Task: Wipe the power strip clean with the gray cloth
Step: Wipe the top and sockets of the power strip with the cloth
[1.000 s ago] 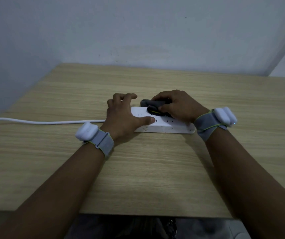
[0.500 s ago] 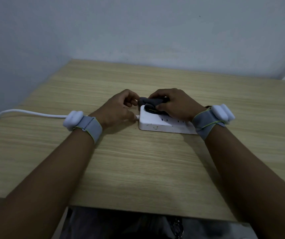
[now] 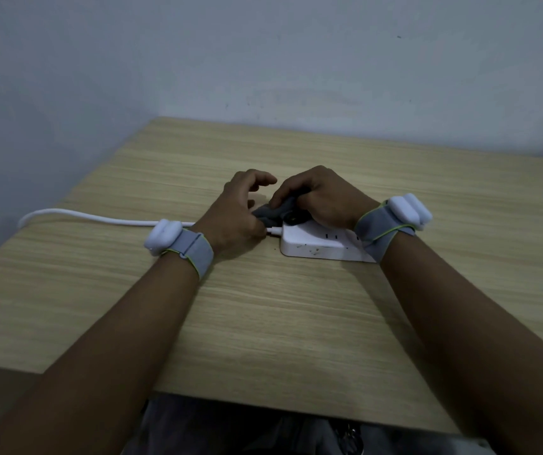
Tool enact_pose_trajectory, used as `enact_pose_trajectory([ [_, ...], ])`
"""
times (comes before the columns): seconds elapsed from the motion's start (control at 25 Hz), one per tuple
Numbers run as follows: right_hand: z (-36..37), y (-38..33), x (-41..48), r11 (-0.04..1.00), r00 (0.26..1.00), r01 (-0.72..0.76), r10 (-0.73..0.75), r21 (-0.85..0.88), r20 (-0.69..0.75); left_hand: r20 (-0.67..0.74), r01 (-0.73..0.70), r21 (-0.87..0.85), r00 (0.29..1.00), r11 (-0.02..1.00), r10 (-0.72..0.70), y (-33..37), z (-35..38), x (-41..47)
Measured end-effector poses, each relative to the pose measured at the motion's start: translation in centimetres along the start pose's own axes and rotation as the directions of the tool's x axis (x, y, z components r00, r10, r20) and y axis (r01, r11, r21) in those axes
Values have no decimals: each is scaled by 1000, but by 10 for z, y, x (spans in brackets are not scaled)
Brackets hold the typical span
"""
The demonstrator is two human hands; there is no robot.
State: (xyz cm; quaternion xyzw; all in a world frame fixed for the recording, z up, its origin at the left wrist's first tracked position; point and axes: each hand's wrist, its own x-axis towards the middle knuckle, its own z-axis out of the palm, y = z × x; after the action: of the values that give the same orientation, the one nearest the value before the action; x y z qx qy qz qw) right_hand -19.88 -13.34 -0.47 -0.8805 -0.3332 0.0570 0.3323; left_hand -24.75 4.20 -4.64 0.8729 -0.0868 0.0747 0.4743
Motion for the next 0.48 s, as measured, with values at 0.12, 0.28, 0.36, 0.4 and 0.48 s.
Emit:
enact_pose_trajectory([
  [0.12, 2, 0, 4, 1000, 1000, 4, -4, -5, -19, 14, 1, 20, 1000, 1000, -1, 0, 2, -1],
  [0.28, 2, 3, 4, 991, 1000, 18, -16, -130, 14, -14, -24, 41, 1000, 999, 25, -1, 5, -1],
  [0.36, 1, 1, 4, 989, 998, 21, -12, -149, 58, -24, -27, 59, 999, 998, 28, -4, 6, 0],
  [0.4, 1, 0, 4, 991, 998, 9, -1, -134, 66, -29, -26, 62, 999, 998, 28, -5, 6, 1],
  [0.48, 2, -5, 4, 995, 998, -12, 18, -101, 59, -24, -28, 50, 999, 998, 29, -6, 6, 1],
])
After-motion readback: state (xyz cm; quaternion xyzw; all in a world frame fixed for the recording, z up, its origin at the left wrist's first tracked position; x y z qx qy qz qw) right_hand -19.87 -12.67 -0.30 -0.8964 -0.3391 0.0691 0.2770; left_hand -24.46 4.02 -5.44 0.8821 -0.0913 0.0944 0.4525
